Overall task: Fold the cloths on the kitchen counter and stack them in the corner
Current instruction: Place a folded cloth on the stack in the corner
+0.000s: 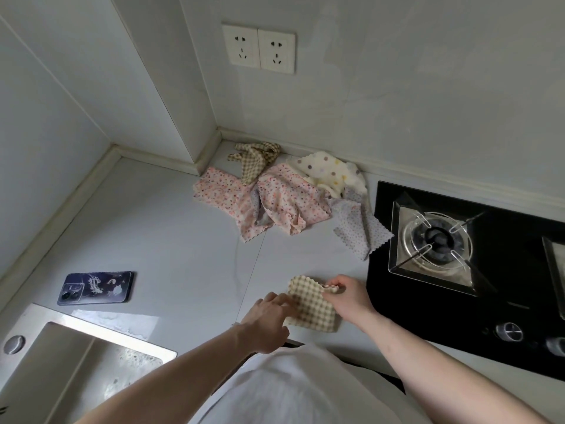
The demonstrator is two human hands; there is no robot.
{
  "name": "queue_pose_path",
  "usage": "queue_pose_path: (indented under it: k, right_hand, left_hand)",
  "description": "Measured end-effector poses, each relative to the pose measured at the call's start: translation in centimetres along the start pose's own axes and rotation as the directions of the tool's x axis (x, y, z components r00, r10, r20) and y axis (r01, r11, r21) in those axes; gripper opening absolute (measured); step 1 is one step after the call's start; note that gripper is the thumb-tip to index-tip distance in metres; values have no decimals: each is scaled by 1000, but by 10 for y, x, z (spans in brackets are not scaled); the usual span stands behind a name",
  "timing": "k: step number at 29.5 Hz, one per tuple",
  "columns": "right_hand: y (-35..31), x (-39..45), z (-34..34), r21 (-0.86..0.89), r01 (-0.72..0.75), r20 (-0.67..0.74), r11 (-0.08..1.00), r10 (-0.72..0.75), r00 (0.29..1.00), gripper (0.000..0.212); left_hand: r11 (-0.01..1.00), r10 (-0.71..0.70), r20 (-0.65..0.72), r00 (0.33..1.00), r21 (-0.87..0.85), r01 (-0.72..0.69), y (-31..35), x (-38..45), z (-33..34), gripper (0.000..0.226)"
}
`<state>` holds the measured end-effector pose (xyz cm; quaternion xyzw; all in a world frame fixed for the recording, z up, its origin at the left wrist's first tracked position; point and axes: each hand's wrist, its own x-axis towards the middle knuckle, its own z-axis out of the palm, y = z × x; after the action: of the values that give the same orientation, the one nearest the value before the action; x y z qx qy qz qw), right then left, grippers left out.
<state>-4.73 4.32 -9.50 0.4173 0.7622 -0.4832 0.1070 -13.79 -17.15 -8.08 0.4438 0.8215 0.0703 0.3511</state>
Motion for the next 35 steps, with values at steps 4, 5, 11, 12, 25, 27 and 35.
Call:
queue_pose_path:
  k: [4, 5, 11, 12, 25, 27, 35]
  right_hand:
    - [3, -12, -3, -99, 140, -66, 985, -147, 987, 17]
    - [4, -17, -3, -130, 185, -74, 974, -196, 978, 17]
    - [18, -39, -2, -254, 392, -39, 884, -415, 909, 26]
    - [22, -41, -1, -271, 415, -27, 868, -438, 899, 27]
    - [40, -53, 6, -514, 422, 147, 747, -408, 901, 22]
    - [41, -55, 8, -533, 424, 160, 733, -404, 901, 25]
    - [47, -58, 16, -497, 368, 108, 786, -365, 925, 22]
  left_hand:
    - [999, -10, 49, 999, 34, 8, -1, -2, 4, 58]
    - [999, -8, 54, 999, 38, 6, 0, -2, 5, 59]
    - [999, 23, 66, 998, 45, -26, -3, -9, 11, 68]
    - [999, 24, 68, 997, 36, -27, -4, -11, 12, 68]
    - [999, 30, -203, 979, -6, -32, 6, -24, 4, 41]
    - [993, 115, -241, 964, 43, -108, 12, -21, 0, 41]
    - [980, 59, 43, 997, 185, -66, 23, -11, 8, 65]
